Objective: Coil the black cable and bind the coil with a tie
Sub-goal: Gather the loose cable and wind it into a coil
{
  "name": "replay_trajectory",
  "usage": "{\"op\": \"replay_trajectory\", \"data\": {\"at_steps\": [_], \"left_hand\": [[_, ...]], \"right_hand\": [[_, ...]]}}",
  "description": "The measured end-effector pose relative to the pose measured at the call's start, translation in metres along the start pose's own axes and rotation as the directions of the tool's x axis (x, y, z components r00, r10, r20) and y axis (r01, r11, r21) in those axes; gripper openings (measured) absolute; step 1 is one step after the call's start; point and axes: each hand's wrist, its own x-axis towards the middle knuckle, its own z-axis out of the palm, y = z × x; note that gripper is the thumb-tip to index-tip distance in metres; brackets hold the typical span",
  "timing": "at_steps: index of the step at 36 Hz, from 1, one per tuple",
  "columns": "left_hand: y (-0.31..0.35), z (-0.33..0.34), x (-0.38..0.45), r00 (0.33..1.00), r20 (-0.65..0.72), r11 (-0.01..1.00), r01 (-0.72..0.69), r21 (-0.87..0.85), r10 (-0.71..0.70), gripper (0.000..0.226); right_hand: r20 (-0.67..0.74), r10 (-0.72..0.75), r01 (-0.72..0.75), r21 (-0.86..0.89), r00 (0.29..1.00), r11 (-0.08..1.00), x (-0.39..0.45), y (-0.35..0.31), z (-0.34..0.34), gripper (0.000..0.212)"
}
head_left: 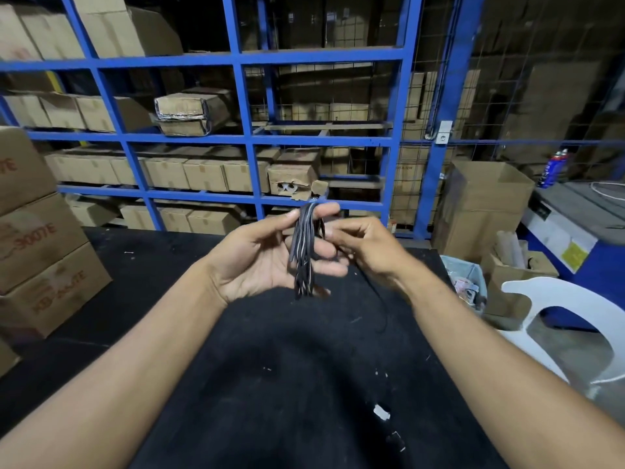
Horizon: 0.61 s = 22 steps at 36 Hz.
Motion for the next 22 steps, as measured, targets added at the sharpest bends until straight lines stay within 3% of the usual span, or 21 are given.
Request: {"op": "replay_trajectory", "data": {"at_steps": [7, 13, 17, 22], "left_hand": [[0.008, -0.006, 0.011, 0.981, -0.138, 0.988, -0.144, -0.058, 0.135, 0.052], [0.013, -0.016, 0.016, 0.861, -0.432, 0.962, -0.219, 0.161, 0.268, 0.042], [0.012, -0.017, 0.013, 0.794, -0.525, 0.933, -0.141, 0.331, 0.307, 0.039], [0.006, -0.023, 0.006, 0.813, -0.519, 0.858, 0.049, 0.512, 0.264, 0.038]], "right_hand": [[-0.097, 0.161, -0.155, 0.069, 0.982, 0.986, -0.024, 0.038, 0.037, 0.027], [0.063, 0.242, -0.237, -0.074, 0.968, 0.969, -0.05, 0.038, 0.051, 0.032], [0.059, 0.262, -0.245, -0.204, 0.963, 0.948, -0.056, 0.023, 0.048, 0.026], [0.053, 0.153, -0.101, -0.537, 0.987, 0.837, -0.05, -0.018, 0.032, 0.016]]}}
